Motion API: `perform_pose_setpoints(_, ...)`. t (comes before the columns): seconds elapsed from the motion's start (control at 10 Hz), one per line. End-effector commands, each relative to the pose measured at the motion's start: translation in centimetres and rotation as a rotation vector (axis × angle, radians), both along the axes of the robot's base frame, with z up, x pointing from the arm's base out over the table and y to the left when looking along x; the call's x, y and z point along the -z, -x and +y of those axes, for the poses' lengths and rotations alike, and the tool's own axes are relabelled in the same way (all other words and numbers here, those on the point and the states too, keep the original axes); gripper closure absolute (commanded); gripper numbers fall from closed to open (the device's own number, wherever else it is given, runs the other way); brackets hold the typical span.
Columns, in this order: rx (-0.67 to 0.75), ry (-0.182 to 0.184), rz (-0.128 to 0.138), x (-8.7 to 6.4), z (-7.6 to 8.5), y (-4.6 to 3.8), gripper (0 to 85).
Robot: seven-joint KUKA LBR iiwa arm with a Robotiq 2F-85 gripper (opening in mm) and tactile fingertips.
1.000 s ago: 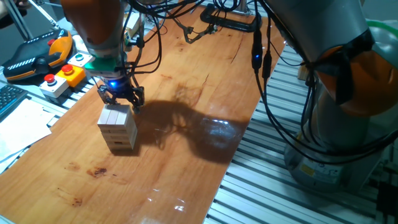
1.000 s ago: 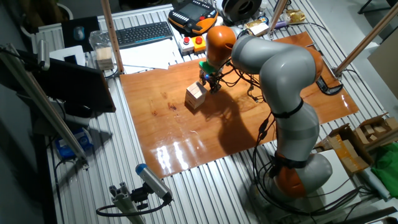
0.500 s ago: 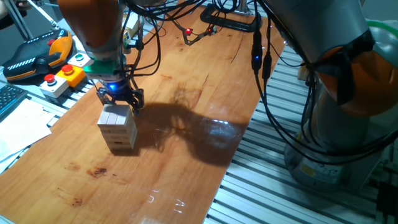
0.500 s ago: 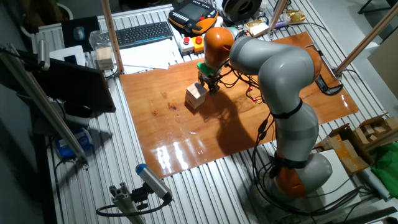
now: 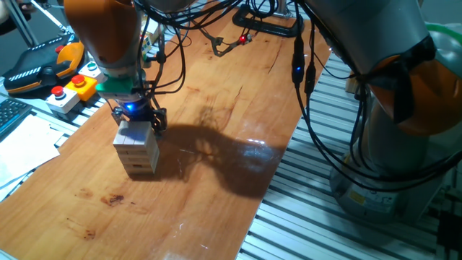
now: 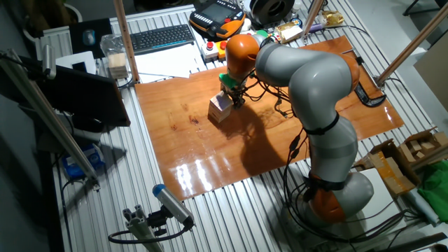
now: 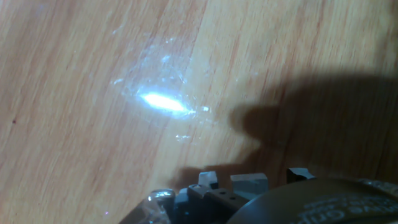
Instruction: Play Jenga
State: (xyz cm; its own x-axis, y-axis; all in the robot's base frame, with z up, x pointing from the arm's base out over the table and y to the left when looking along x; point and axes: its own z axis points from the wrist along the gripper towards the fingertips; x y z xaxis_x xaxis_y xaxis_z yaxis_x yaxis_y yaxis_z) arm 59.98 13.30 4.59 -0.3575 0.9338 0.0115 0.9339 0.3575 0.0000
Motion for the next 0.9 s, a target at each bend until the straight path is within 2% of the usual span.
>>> perform_pose_setpoints(0.0,-0.002,0.0,0.0,-0.01,-0.01,0.0,26.0)
perform_pose_setpoints(0.8,-0.028,-0.005,-0.003,-0.05,0.02,-0.01,29.7)
